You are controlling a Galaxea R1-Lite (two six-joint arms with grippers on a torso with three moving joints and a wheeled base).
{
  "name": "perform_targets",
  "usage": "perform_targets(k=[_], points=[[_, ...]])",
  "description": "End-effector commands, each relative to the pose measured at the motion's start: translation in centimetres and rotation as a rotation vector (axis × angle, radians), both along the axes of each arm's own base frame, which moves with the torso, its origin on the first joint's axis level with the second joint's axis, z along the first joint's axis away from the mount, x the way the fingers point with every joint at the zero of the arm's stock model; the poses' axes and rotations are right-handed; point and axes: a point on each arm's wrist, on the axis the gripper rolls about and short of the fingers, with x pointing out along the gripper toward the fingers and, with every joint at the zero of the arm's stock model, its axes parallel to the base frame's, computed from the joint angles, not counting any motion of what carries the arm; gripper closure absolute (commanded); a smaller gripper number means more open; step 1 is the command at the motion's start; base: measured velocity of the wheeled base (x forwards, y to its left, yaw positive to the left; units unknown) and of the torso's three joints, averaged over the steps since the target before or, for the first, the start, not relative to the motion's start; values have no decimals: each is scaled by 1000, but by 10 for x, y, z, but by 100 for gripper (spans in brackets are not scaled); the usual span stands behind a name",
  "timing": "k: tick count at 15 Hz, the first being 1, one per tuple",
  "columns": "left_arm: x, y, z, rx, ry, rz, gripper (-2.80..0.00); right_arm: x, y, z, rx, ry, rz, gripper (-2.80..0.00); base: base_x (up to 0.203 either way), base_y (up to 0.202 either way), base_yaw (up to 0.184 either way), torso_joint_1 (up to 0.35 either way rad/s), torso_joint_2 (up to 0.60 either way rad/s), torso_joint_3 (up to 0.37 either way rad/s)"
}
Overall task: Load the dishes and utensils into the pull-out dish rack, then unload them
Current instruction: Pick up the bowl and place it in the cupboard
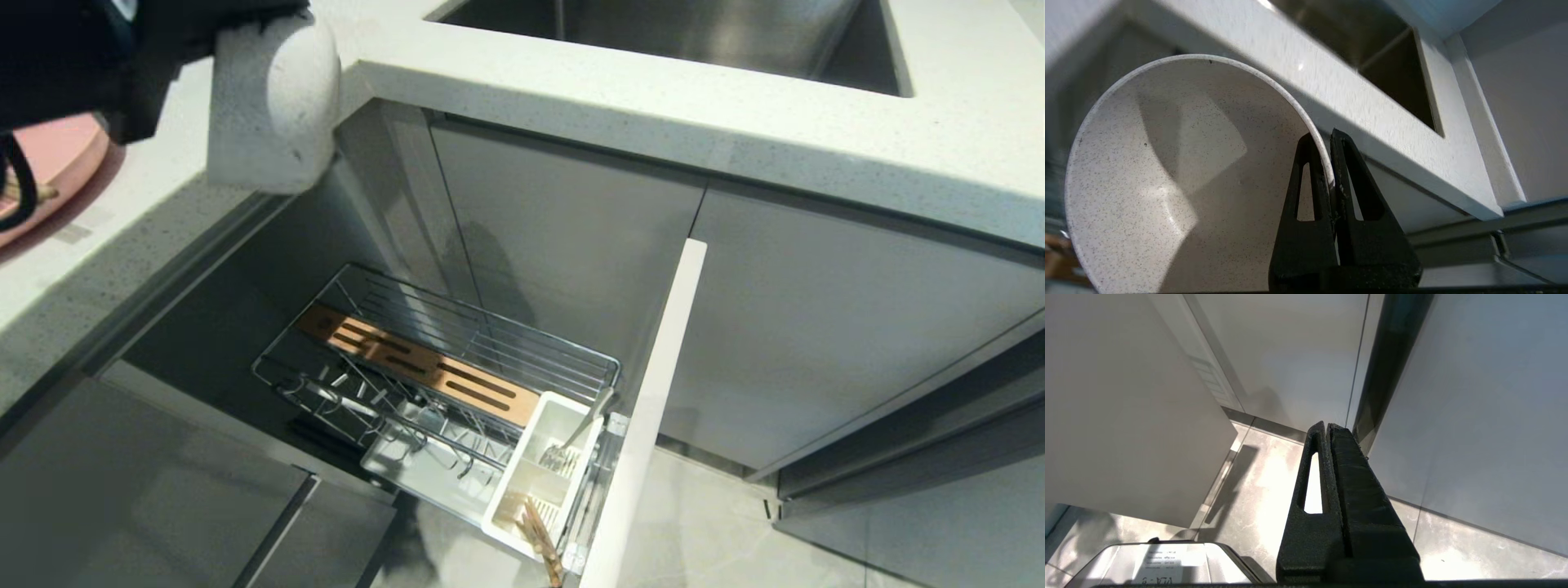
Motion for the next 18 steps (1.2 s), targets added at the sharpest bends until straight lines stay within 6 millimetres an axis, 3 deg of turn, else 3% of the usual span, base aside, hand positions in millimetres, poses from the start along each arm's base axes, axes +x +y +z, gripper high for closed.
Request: perform_targets(k=[1,6,9,18], points=[[6,-14,-14,15,51,-27,0,0,0,0,0,1,1,0,0,0,0,0,0,0],[26,-49,-51,-5,58,-37,0,0,0,0,0,1,0,0,0,0,0,0,0,0],[33,-58,-63,-105,33,-33,0,0,0,0,0,1,0,0,0,0,0,0,0,0],[67,-93,-127,-282,125,22,0,0,0,0,0,1,0,0,0,0,0,0,0,0]])
